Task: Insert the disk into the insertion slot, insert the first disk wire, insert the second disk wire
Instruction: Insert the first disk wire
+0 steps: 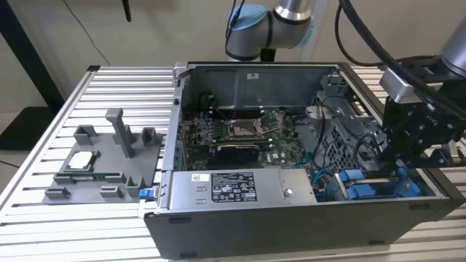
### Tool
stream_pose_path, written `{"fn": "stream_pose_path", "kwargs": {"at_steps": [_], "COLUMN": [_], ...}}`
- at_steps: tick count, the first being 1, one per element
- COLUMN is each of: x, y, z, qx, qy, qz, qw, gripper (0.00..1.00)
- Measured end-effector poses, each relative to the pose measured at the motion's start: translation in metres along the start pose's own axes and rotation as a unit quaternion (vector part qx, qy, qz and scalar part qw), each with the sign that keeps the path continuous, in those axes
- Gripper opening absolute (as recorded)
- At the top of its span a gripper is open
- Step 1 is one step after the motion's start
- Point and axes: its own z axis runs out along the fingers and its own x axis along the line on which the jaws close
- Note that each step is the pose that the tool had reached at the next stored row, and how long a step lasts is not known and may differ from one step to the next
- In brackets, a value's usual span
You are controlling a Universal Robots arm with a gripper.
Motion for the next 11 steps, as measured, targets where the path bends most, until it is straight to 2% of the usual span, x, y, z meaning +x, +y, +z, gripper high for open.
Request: {"fn": "stream_pose_path", "kwargs": {"at_steps": [8,11], "x": [-0.001,-0.0011], "y": [0.0001,0.0001], "z": [-0.0227,-0.026], "qx": [-0.0004,-0.0004], "qy": [0.0001,0.0], "qz": [0.0,0.0], "qw": [1.0,1.0], "gripper": [0.26,0.26]}}
